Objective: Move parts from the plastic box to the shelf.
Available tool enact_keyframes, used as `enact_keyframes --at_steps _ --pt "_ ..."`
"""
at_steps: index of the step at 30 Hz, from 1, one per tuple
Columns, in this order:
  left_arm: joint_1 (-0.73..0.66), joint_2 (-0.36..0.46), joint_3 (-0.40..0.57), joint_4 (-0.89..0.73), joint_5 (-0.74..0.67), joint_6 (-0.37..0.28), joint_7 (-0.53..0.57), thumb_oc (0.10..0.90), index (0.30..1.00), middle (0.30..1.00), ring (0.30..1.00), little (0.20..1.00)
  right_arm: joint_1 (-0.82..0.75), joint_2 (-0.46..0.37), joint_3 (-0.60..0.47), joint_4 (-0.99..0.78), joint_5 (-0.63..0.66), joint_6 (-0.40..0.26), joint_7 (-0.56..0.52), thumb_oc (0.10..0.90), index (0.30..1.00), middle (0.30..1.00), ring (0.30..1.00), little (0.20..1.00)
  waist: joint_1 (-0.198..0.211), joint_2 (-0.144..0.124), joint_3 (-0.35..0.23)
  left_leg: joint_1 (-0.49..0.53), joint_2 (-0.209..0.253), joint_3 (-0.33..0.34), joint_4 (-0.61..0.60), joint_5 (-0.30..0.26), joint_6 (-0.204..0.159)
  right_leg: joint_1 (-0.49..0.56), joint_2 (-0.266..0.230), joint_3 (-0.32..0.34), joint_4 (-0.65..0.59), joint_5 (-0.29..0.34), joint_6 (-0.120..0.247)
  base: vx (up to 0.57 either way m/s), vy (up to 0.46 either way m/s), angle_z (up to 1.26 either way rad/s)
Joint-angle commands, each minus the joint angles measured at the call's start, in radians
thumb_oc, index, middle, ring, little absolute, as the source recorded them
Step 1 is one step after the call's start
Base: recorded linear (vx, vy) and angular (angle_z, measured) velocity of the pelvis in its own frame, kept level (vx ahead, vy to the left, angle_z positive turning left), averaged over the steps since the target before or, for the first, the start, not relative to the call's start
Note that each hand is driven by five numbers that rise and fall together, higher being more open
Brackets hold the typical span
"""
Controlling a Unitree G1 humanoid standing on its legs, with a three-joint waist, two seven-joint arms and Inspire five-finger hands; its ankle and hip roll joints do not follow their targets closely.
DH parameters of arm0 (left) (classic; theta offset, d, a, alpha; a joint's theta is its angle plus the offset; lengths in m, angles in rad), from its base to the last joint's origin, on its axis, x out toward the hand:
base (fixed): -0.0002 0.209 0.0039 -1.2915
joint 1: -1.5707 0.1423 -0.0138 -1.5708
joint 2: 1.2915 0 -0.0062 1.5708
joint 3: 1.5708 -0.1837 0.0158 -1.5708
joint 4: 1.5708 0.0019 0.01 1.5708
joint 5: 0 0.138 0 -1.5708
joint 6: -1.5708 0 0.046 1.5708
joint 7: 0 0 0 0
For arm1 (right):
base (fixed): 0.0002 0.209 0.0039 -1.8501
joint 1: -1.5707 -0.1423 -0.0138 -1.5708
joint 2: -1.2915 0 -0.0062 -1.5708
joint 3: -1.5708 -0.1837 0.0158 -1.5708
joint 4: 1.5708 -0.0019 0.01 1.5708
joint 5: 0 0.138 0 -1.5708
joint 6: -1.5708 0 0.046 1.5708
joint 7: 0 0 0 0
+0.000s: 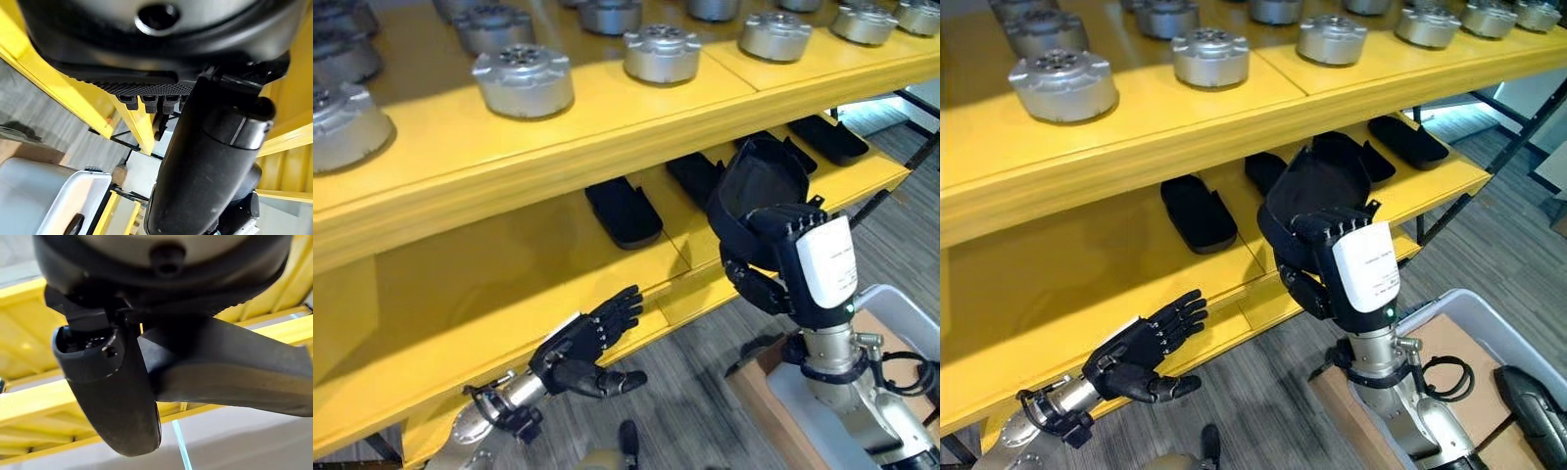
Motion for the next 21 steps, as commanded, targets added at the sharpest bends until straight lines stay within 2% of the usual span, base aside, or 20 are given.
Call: enact_keyframes --at_steps 1,4,10,12,14,15,18,21 --pt "-0.105 -0.048 -0.031 -0.110 0.031 -0.075 0.082 0.900 1.000 1.000 1.000 1.000 -0.186 -0.060 -0.055 -0.067 0.029 -0.055 -0.115 0.400 0.300 0.300 0.300 0.300 -0.029 -0.010 -0.052 0.067 0.033 0.026 0.063 -0.171 -0.076 0.082 0.044 0.073 -0.179 0.062 0.028 0.08 -0.066 1.25" --pt "-0.087 -0.082 -0.020 -0.082 0.013 -0.072 0.064 0.900 1.000 1.000 1.000 1.000 -0.177 -0.062 -0.054 -0.069 0.032 -0.114 -0.087 0.400 0.300 0.300 0.300 0.300 -0.036 -0.006 -0.070 0.063 0.028 0.015 0.071 -0.175 -0.089 0.099 0.042 0.099 -0.232 0.083 0.030 0.08 -0.108 0.73" --pt "-0.057 -0.066 0.004 -0.103 0.006 -0.073 0.084 0.900 1.000 1.000 1.000 1.000 -0.143 -0.063 -0.043 -0.076 0.004 -0.188 -0.093 0.400 0.300 0.300 0.300 0.300 -0.055 0.005 -0.077 0.056 0.012 0.051 0.147 -0.225 -0.086 0.101 0.028 0.111 -0.272 0.105 0.033 0.02 -0.081 0.09" --pt "-0.059 -0.062 0.002 -0.118 0.001 -0.059 0.071 0.900 1.000 1.000 1.000 1.000 -0.136 -0.067 -0.042 -0.082 -0.018 -0.172 -0.105 0.400 0.300 0.300 0.300 0.300 -0.066 0.002 -0.067 0.034 0.036 0.117 0.228 -0.248 -0.092 0.105 0.005 0.080 -0.275 0.111 0.031 -0.07 -0.064 0.02" --pt "-0.074 -0.063 -0.017 -0.128 0.002 -0.043 0.053 0.900 1.000 1.000 1.000 1.000 -0.131 -0.065 -0.047 -0.082 -0.046 -0.148 -0.116 0.400 0.300 0.300 0.300 0.300 -0.088 0.003 -0.062 0.037 0.089 0.193 0.271 -0.273 -0.112 0.111 -0.014 0.040 -0.273 0.104 0.035 -0.07 0.009 1.03" --pt "-0.084 -0.070 -0.037 -0.133 0.016 -0.044 0.091 0.900 1.000 1.000 1.000 1.000 -0.153 -0.062 -0.027 -0.071 -0.069 -0.164 -0.125 0.400 0.300 0.300 0.300 0.300 -0.096 0.006 -0.059 0.051 0.127 0.200 0.253 -0.246 -0.121 0.100 -0.029 0.023 -0.256 0.107 0.027 -0.06 0.105 1.40" --pt "-0.081 -0.068 -0.038 -0.143 0.011 -0.051 0.108 0.900 1.000 1.000 1.000 1.000 -0.165 -0.081 -0.021 -0.081 -0.058 -0.169 -0.119 0.400 0.300 0.300 0.300 0.300 -0.097 0.013 -0.067 0.070 0.178 0.188 0.213 -0.192 -0.147 0.096 -0.040 0.020 -0.249 0.100 0.023 -0.04 0.134 0.32" --pt "-0.087 -0.073 -0.031 -0.142 0.010 -0.061 0.120 0.900 1.000 1.000 1.000 1.000 -0.177 -0.101 -0.018 -0.081 -0.052 -0.179 -0.120 0.400 0.300 0.300 0.300 0.300 -0.102 0.028 -0.073 0.074 0.274 0.177 0.170 -0.053 -0.198 0.095 -0.046 0.016 -0.237 0.084 0.013 -0.06 0.208 0.01"
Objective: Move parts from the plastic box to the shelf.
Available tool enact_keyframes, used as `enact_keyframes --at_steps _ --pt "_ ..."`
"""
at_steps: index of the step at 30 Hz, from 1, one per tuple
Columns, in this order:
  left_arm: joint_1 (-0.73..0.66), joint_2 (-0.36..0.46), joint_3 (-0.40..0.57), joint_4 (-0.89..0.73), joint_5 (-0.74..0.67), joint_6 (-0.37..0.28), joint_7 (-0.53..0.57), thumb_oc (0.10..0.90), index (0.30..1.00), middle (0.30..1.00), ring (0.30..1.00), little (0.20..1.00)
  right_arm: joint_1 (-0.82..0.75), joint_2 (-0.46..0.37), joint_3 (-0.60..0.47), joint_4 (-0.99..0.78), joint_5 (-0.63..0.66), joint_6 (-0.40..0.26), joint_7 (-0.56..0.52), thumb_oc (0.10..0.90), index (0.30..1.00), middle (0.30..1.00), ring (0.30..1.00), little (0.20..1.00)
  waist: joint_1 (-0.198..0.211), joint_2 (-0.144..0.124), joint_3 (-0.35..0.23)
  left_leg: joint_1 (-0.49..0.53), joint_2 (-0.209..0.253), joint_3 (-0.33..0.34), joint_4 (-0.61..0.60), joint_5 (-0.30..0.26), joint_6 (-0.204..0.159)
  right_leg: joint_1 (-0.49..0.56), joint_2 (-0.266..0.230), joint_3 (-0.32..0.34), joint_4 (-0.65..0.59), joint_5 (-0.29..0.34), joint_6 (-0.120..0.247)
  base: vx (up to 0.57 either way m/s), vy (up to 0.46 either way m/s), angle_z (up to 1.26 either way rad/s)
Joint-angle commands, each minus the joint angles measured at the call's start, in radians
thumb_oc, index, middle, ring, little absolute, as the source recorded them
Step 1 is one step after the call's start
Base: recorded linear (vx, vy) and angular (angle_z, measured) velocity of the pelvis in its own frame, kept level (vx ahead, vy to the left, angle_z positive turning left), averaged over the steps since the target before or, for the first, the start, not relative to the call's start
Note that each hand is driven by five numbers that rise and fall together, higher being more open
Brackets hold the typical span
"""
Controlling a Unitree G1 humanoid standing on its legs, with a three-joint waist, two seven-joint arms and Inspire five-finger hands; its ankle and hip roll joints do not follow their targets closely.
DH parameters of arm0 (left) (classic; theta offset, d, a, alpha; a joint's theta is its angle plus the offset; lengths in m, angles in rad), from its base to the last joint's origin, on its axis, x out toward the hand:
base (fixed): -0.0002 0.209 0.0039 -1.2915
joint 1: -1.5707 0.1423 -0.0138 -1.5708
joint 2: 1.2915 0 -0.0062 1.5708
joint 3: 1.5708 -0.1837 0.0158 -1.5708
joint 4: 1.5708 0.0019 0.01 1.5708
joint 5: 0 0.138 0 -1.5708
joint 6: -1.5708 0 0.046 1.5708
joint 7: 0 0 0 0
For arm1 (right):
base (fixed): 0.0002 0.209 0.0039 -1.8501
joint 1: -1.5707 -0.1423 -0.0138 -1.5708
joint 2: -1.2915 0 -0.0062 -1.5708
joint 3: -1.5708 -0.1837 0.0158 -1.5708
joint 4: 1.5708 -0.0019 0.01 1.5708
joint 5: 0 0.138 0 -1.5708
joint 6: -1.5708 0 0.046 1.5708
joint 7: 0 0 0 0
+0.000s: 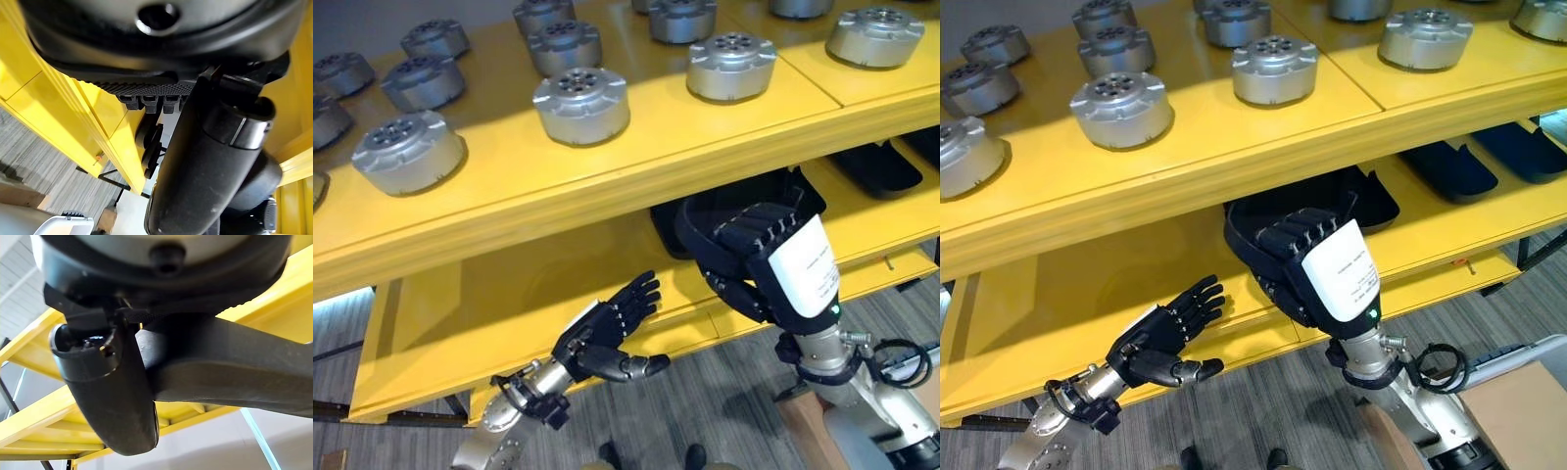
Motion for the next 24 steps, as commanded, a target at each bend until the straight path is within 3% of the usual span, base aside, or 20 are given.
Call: enact_keyframes --at_steps 1,3,5,7,13,19,24 --pt "-0.050 -0.017 0.036 -0.104 -0.011 -0.090 0.014 0.900 1.000 1.000 1.000 1.000 -0.105 -0.024 -0.049 -0.089 0.040 -0.057 -0.096 0.400 0.300 0.300 0.300 0.300 -0.013 0.017 -0.070 -0.046 0.104 -0.028 0.108 0.026 -0.042 -0.022 -0.019 -0.022 0.021 -0.030 0.089 -0.05 0.242 0.18" --pt "-0.057 -0.020 0.041 -0.097 -0.012 -0.098 0.018 0.900 1.000 1.000 1.000 1.000 -0.113 -0.036 -0.054 -0.088 0.046 -0.080 -0.087 0.400 0.300 0.300 0.300 0.300 -0.018 0.016 -0.073 -0.044 0.142 -0.035 0.100 0.063 -0.050 -0.025 -0.033 -0.026 0.031 -0.034 0.087 -0.06 0.282 0.12" --pt "-0.065 -0.021 0.042 -0.091 -0.011 -0.103 0.025 0.900 1.000 1.000 1.000 1.000 -0.118 -0.044 -0.057 -0.088 0.050 -0.092 -0.074 0.400 0.300 0.300 0.300 0.300 -0.019 0.020 -0.073 -0.039 0.134 -0.046 0.095 0.043 -0.045 -0.032 -0.048 -0.025 0.047 -0.038 0.092 -0.08 0.304 0.02" --pt "-0.069 -0.018 0.044 -0.080 -0.015 -0.111 0.021 0.900 1.000 1.000 1.000 1.000 -0.113 -0.048 -0.056 -0.089 0.030 -0.107 -0.073 0.400 0.300 0.300 0.300 0.300 -0.016 0.030 -0.070 -0.020 0.105 -0.042 0.077 -0.011 -0.033 -0.037 -0.070 -0.031 0.078 -0.046 0.101 -0.08 0.320 -0.16" --pt "-0.040 -0.006 0.059 -0.075 -0.028 -0.099 -0.021 0.900 1.000 1.000 1.000 1.000 -0.114 -0.033 -0.036 -0.092 -0.019 -0.134 -0.042 0.400 0.300 0.300 0.300 0.300 0.012 0.031 -0.075 0.020 0.048 -0.047 0.021 -0.087 -0.006 -0.016 -0.110 -0.046 0.087 -0.035 0.132 -0.04 0.204 0.29" --pt "-0.036 0.007 0.059 -0.067 -0.034 -0.108 -0.055 0.900 1.000 1.000 1.000 1.000 -0.154 -0.028 0.004 -0.102 0.000 -0.164 0.040 0.400 0.300 0.300 0.300 0.300 0.046 0.025 -0.080 0.029 0.030 -0.067 -0.020 -0.079 -0.002 0.001 -0.123 -0.074 0.073 -0.023 0.152 -0.03 0.088 0.26" --pt "-0.039 0.015 0.055 -0.061 -0.036 -0.103 -0.075 0.900 1.000 1.000 1.000 1.000 -0.214 -0.024 0.097 -0.073 -0.020 -0.176 0.128 0.400 0.300 0.300 0.300 0.300 0.092 0.013 -0.085 0.030 0.025 -0.098 -0.049 -0.067 -0.002 0.023 -0.137 -0.104 0.047 -0.010 0.167 -0.04 0.006 0.18"
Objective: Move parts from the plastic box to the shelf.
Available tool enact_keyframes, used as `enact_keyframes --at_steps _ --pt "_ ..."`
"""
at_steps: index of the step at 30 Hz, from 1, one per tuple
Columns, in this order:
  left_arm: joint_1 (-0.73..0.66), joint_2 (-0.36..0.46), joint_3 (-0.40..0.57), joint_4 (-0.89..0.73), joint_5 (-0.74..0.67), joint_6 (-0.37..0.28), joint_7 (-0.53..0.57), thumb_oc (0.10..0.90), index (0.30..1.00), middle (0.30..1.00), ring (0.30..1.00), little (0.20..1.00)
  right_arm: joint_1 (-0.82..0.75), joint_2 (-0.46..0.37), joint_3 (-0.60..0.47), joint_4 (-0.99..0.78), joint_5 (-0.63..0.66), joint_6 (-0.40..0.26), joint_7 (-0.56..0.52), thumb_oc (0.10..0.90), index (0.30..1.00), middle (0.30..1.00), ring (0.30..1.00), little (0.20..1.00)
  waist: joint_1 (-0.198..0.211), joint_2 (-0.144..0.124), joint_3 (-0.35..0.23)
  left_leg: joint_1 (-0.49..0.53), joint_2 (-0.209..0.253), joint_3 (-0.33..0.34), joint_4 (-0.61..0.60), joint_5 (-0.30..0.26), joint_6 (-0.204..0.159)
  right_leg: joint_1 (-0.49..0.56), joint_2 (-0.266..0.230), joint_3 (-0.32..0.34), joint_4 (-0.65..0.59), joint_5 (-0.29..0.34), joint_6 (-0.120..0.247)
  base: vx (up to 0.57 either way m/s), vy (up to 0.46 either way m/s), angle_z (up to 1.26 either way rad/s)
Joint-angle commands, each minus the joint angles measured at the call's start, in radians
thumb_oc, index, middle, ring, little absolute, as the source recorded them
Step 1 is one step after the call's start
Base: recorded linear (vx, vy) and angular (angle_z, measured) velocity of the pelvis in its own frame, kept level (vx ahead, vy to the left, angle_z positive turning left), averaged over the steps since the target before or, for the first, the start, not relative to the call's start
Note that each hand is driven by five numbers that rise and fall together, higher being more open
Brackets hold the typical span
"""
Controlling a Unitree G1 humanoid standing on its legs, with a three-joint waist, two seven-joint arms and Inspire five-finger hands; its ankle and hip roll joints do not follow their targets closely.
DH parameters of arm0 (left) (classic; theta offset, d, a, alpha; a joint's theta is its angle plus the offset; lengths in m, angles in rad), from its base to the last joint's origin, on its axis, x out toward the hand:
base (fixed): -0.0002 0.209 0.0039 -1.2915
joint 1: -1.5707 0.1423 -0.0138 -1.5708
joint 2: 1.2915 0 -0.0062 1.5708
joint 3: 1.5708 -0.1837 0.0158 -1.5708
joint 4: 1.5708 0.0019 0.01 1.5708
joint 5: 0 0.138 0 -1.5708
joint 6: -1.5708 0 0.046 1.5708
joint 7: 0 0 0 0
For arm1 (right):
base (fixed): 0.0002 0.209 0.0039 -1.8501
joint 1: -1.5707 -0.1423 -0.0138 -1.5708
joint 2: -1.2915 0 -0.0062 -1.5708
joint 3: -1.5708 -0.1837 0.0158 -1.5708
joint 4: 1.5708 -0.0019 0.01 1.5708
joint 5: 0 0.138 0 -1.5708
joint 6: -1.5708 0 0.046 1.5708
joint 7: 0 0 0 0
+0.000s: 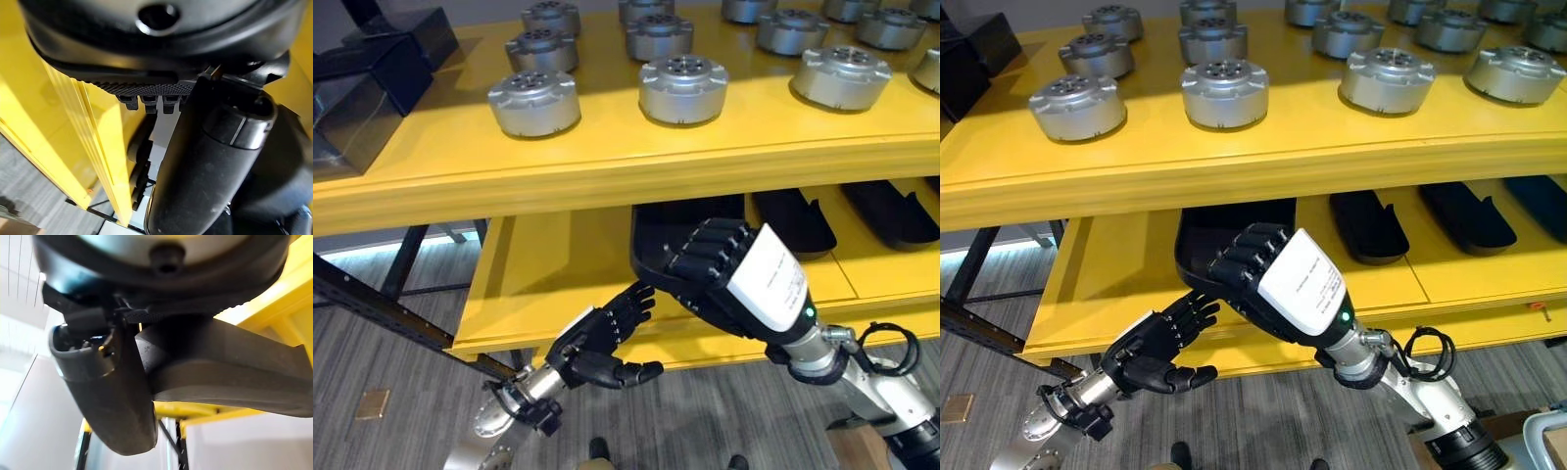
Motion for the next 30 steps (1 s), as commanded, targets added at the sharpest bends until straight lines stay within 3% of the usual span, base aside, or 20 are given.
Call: enact_keyframes --at_steps 1,9,13,17,26,30 --pt "-0.067 -0.014 0.043 -0.067 -0.026 -0.097 -0.041 0.900 1.000 1.000 1.000 1.000 -0.132 -0.021 0.030 -0.063 0.056 -0.023 -0.016 0.400 0.300 0.300 0.300 0.300 0.011 0.021 -0.093 0.050 0.035 0.022 0.010 -0.104 0.032 -0.053 0.064 -0.010 0.113 -0.127 -0.092 -0.02 -0.026 0.18" --pt "-0.057 0.016 0.039 -0.056 -0.047 -0.117 -0.067 0.900 1.000 1.000 1.000 1.000 -0.197 -0.056 0.135 0.062 0.064 -0.012 0.107 0.400 0.300 0.300 0.300 0.300 0.056 0.011 -0.088 0.037 0.047 0.003 0.018 -0.096 0.023 -0.036 0.071 -0.053 0.115 -0.137 -0.097 -0.02 -0.049 0.14" --pt "-0.063 0.028 0.035 -0.053 -0.060 -0.124 -0.072 0.900 1.000 1.000 1.000 1.000 -0.229 -0.069 0.178 0.131 0.034 -0.051 0.125 0.400 0.300 0.300 0.300 0.300 0.070 0.009 -0.082 0.031 0.051 -0.005 0.026 -0.093 0.020 -0.036 0.070 -0.064 0.119 -0.136 -0.098 -0.02 -0.043 0.07" --pt "-0.076 0.032 0.024 -0.043 -0.063 -0.123 -0.071 0.900 1.000 1.000 1.000 1.000 -0.285 -0.070 0.234 0.227 0.011 -0.048 0.144 0.400 0.300 0.300 0.300 0.300 0.086 0.007 -0.078 0.034 0.055 -0.010 0.027 -0.088 0.016 -0.027 0.070 -0.076 0.116 -0.134 -0.099 0.01 -0.025 0.06" --pt "-0.057 0.043 0.029 -0.034 -0.066 -0.123 -0.096 0.900 1.000 1.000 1.000 1.000 -0.354 -0.027 0.291 0.436 -0.004 0.046 0.137 0.400 0.300 0.300 0.300 0.300 0.116 0.010 -0.070 0.045 0.056 -0.019 0.025 -0.084 0.012 -0.013 0.064 -0.100 0.119 -0.132 -0.098 0.03 -0.010 0.06" --pt "-0.053 0.042 0.031 -0.036 -0.061 -0.111 -0.110 0.900 1.000 1.000 1.000 1.000 -0.364 0.007 0.290 0.537 0.079 0.108 0.169 0.400 0.300 0.300 0.300 0.300 0.126 0.012 -0.068 0.045 0.053 -0.021 0.027 -0.085 0.011 -0.010 0.060 -0.107 0.116 -0.130 -0.095 0.04 0.001 0.08"
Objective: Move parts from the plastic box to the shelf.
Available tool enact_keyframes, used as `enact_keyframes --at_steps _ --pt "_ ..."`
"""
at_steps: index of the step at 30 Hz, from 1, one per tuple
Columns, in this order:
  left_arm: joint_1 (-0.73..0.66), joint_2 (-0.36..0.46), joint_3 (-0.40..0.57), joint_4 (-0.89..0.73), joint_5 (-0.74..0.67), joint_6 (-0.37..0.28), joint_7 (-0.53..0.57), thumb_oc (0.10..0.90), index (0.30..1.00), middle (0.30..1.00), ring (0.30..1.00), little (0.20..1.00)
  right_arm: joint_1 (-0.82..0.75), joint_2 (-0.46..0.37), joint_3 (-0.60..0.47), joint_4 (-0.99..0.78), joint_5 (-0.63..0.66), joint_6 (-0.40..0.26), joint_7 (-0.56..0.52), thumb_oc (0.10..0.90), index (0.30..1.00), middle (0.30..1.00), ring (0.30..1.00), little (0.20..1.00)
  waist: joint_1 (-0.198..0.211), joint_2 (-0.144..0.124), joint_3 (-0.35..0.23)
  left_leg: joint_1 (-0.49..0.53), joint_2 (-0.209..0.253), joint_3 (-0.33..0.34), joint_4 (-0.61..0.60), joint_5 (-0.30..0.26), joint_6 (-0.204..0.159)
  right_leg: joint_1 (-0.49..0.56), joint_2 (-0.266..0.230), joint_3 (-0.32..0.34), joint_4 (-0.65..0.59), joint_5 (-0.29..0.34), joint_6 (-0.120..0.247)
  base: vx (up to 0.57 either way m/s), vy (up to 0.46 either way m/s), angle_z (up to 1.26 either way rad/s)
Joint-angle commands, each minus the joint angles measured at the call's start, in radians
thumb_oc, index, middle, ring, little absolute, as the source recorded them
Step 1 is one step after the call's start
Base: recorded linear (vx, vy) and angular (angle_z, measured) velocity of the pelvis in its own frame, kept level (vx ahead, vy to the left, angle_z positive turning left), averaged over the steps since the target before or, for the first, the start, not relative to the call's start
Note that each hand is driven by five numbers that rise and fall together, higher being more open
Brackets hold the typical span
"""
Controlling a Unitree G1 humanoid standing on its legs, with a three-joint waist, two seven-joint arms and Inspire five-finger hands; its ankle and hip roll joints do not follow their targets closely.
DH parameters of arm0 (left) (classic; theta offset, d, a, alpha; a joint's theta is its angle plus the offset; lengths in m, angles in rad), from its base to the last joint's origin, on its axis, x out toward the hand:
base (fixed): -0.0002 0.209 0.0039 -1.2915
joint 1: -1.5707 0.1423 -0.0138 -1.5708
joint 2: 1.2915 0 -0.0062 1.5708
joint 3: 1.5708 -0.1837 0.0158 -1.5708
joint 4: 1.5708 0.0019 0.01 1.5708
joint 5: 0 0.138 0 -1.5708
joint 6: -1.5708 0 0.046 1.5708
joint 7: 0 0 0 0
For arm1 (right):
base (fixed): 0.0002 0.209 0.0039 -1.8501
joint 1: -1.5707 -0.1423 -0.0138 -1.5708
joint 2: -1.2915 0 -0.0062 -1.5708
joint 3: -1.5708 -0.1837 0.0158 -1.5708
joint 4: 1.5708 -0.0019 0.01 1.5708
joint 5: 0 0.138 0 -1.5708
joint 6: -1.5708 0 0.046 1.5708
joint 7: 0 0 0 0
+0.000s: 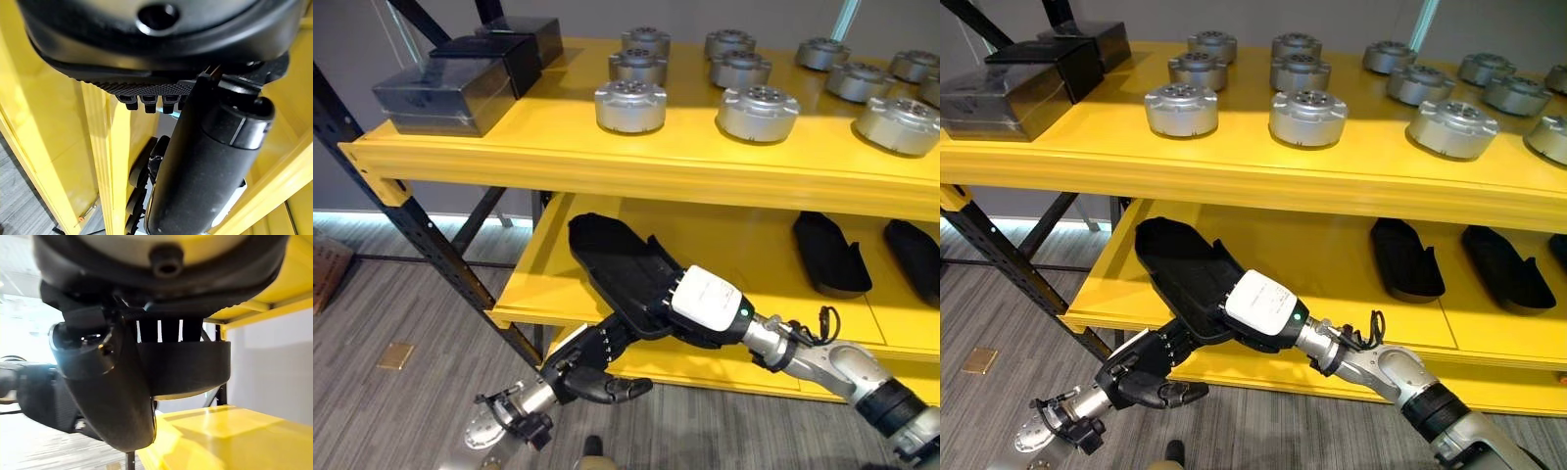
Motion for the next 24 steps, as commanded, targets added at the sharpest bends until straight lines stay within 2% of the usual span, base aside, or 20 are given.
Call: enact_keyframes --at_steps 1,2,8,13,24 --pt "-0.101 0.001 0.034 -0.130 -0.060 -0.126 -0.085 0.900 1.000 1.000 1.000 1.000 -0.127 -0.026 0.008 0.083 0.087 0.131 -0.005 0.400 0.300 0.300 0.300 0.300 0.030 0.024 -0.025 0.060 0.038 0.075 0.030 -0.115 0.011 -0.064 0.032 -0.013 0.122 -0.128 -0.078 0.01 0.016 0.08" --pt "-0.108 0.004 0.034 -0.130 -0.067 -0.123 -0.088 0.900 1.000 1.000 1.000 1.000 -0.142 -0.011 0.006 0.121 0.112 0.173 0.017 0.400 0.300 0.300 0.300 0.300 0.033 0.029 -0.017 0.052 0.039 0.073 0.034 -0.114 0.010 -0.071 0.029 -0.015 0.128 -0.128 -0.078 0.00 0.019 0.04" --pt "-0.135 0.006 0.030 -0.120 -0.078 -0.110 -0.092 0.900 1.000 1.000 1.000 1.000 -0.192 0.011 0.021 0.260 0.173 0.244 0.018 0.400 0.300 0.300 0.300 0.300 0.046 0.044 0.007 0.034 0.038 0.067 0.043 -0.113 0.008 -0.089 0.023 -0.020 0.138 -0.126 -0.077 0.00 0.000 0.00" --pt "-0.163 -0.009 0.032 -0.119 -0.077 -0.091 -0.095 0.900 1.000 1.000 1.000 1.000 -0.239 0.045 0.011 0.402 0.265 0.337 0.027 0.400 0.300 0.300 0.300 0.300 0.057 0.060 0.034 0.015 0.033 0.062 0.050 -0.112 0.010 -0.112 0.015 -0.020 0.149 -0.120 -0.075 -0.01 0.015 0.07" --pt "-0.157 -0.030 0.059 -0.121 -0.067 -0.066 -0.101 0.900 1.000 1.000 1.000 1.000 -0.216 0.095 -0.058 0.542 0.322 0.435 -0.028 0.400 0.300 0.300 0.300 0.300 0.061 0.078 0.046 0.015 0.023 0.064 0.051 -0.112 0.016 -0.109 0.006 -0.021 0.148 -0.115 -0.074 0.02 0.009 0.00"
